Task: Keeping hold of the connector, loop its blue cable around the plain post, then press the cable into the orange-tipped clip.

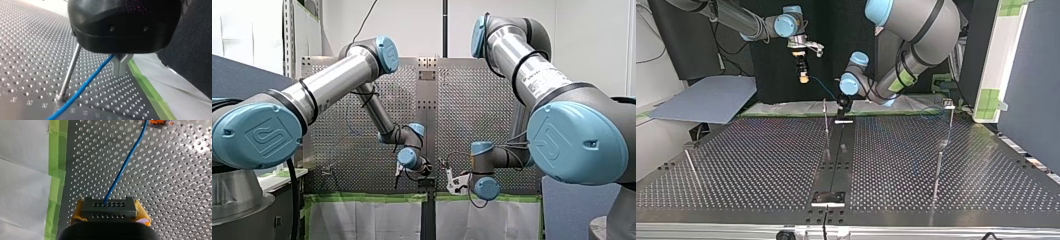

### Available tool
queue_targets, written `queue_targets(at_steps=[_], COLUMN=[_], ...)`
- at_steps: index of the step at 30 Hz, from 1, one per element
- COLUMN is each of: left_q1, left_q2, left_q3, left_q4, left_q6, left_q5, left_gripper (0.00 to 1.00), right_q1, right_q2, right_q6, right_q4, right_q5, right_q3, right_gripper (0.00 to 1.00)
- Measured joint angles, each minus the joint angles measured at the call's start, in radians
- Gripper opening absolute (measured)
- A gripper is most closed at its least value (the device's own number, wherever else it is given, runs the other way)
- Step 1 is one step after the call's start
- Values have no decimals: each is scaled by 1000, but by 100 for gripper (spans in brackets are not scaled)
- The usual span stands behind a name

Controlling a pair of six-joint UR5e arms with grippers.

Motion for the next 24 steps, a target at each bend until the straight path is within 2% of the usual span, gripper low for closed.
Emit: queue_targets(at_steps=[4,10,20,24], left_q1=[0,1,0,-1], left_q2=[0,0,0,0], left_q3=[-10,-13,-13,-13], left_q4=[28,38,42,59], left_q6=[8,13,14,1], left_q5=[11,10,-55,-69], left_gripper=[0,0,0,0], right_q1=[0,0,-2,-7], right_q2=[0,0,0,0], right_q6=[0,0,0,0], right_q4=[0,3,20,29], right_q5=[0,0,-3,-3], right_q3=[0,-3,-23,-32], right_gripper=[0,0,0,0])
